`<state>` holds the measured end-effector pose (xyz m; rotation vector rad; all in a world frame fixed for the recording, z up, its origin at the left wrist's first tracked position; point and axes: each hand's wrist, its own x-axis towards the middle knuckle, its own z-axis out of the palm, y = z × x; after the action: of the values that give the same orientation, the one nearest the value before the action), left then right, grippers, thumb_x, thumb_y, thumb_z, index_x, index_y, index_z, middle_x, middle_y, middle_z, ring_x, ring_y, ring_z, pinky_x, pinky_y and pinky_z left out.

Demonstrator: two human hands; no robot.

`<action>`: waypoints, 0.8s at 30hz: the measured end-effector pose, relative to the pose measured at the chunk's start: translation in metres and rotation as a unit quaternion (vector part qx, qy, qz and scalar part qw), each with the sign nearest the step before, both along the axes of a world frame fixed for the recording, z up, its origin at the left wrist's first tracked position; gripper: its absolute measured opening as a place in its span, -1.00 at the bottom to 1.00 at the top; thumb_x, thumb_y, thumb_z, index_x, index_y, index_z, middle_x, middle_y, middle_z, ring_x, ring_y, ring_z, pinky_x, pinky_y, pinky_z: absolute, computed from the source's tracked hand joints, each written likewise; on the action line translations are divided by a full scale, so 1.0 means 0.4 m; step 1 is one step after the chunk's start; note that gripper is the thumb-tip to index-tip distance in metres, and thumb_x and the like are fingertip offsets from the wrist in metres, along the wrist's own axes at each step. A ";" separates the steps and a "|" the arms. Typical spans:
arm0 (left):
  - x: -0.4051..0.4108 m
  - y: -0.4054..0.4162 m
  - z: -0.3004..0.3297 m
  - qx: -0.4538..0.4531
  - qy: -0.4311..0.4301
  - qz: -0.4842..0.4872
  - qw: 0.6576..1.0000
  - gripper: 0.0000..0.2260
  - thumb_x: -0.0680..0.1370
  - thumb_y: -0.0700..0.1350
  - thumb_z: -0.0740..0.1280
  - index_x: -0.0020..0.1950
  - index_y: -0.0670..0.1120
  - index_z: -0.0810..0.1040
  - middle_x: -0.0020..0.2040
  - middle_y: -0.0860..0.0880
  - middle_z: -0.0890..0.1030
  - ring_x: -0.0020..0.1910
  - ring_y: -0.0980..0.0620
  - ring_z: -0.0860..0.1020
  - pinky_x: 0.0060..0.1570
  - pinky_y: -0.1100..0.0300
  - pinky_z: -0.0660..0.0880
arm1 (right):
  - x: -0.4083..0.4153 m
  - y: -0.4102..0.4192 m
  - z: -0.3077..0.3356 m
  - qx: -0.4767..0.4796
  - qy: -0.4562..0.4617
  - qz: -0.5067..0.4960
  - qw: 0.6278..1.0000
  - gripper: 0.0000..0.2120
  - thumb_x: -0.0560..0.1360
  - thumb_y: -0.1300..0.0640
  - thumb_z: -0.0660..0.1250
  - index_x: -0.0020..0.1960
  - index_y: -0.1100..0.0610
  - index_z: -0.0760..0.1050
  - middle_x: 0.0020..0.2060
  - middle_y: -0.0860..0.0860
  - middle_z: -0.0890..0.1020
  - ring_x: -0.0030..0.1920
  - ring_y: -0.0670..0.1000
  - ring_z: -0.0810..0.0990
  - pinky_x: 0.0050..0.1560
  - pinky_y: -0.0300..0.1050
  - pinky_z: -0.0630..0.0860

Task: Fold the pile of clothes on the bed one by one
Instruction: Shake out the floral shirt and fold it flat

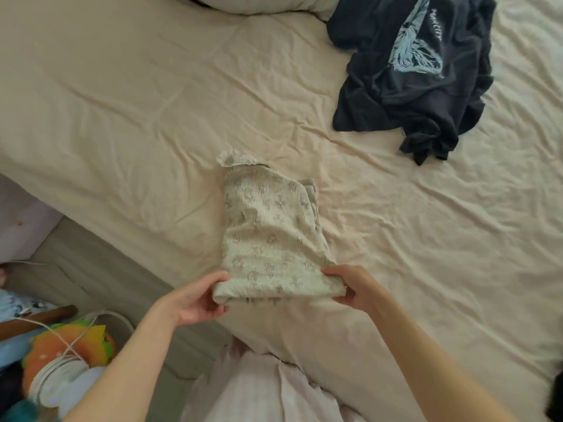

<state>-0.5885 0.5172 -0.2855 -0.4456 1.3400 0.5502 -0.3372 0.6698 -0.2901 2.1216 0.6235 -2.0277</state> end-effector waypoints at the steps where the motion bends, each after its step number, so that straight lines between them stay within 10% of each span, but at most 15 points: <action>1: -0.018 0.014 0.011 0.005 0.006 -0.015 1.000 -0.78 0.46 -0.05 0.35 -0.04 -0.20 0.51 -0.38 -0.12 0.55 -0.48 0.02 0.51 -0.55 0.29 0.48 | -0.013 0.018 0.008 0.010 0.008 -0.010 1.000 -0.84 0.44 0.24 0.41 0.00 0.24 0.51 -0.29 0.06 0.62 -0.39 -0.03 0.61 -0.46 -0.21 0.51; 8: -0.135 0.181 0.050 0.041 0.041 0.159 0.986 -0.56 0.56 0.15 0.18 -0.06 -0.24 0.53 -0.29 -0.15 0.66 -0.43 -0.06 0.63 -0.50 0.25 0.55 | -0.159 0.194 0.036 0.115 0.048 -0.044 0.991 -0.69 0.57 -0.07 0.19 -0.03 0.20 0.49 -0.32 0.09 0.55 -0.40 0.01 0.53 -0.42 -0.23 0.52; 11: -0.122 0.257 0.033 0.066 0.240 0.152 0.957 -0.75 0.59 0.00 0.18 -0.01 -0.19 0.46 -0.19 -0.16 0.63 -0.32 -0.07 0.63 -0.31 0.15 0.59 | -0.228 0.227 0.017 0.208 0.041 0.000 0.977 -0.58 0.61 -0.14 0.08 -0.04 0.19 0.50 -0.28 0.10 0.58 -0.33 0.03 0.56 -0.28 -0.11 0.55; 13: -0.078 0.284 0.012 0.110 0.485 0.015 0.867 -0.80 0.55 -0.12 0.22 0.11 -0.19 0.45 -0.09 -0.11 0.56 -0.21 -0.04 0.57 -0.12 0.07 0.53 | -0.264 0.226 -0.005 0.269 0.026 0.083 0.959 -0.58 0.61 -0.09 0.10 0.10 0.24 0.50 -0.22 0.08 0.58 -0.28 0.02 0.54 -0.21 -0.07 0.52; 15: -0.040 0.301 -0.014 0.206 0.666 -0.212 0.685 -0.70 0.51 -0.19 0.26 0.24 -0.18 0.42 0.12 -0.17 0.49 0.06 -0.10 0.48 0.08 0.02 0.42 | -0.287 0.218 -0.037 0.349 -0.049 0.216 0.910 -0.61 0.59 -0.01 0.14 0.27 0.23 0.40 0.00 0.09 0.57 -0.05 0.05 0.53 -0.01 -0.02 0.46; 18: -0.023 0.355 -0.073 0.300 0.705 -0.411 0.494 -0.56 0.49 -0.19 0.25 0.38 -0.10 0.40 0.38 -0.23 0.36 0.37 -0.25 0.31 0.29 -0.19 0.29 | -0.317 0.198 -0.075 0.477 -0.109 0.298 0.819 -0.51 0.59 0.10 0.13 0.49 0.17 0.16 0.22 0.14 0.45 0.22 0.12 0.41 0.23 -0.03 0.33; 24: -0.096 0.437 -0.184 0.267 0.630 -0.494 0.535 -0.57 0.54 0.14 0.23 0.36 0.00 0.43 0.24 -0.17 0.45 0.33 -0.18 0.33 0.23 -0.06 0.35 | -0.328 0.165 -0.152 0.651 -0.039 0.364 0.666 -0.61 0.57 0.26 0.20 0.39 0.25 0.38 0.32 0.21 0.45 0.35 0.20 0.40 0.37 0.08 0.31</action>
<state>-0.6267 0.6922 -0.3591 1.5336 2.3030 0.1813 -0.4682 0.7358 -0.3507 1.6346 2.9100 -0.9133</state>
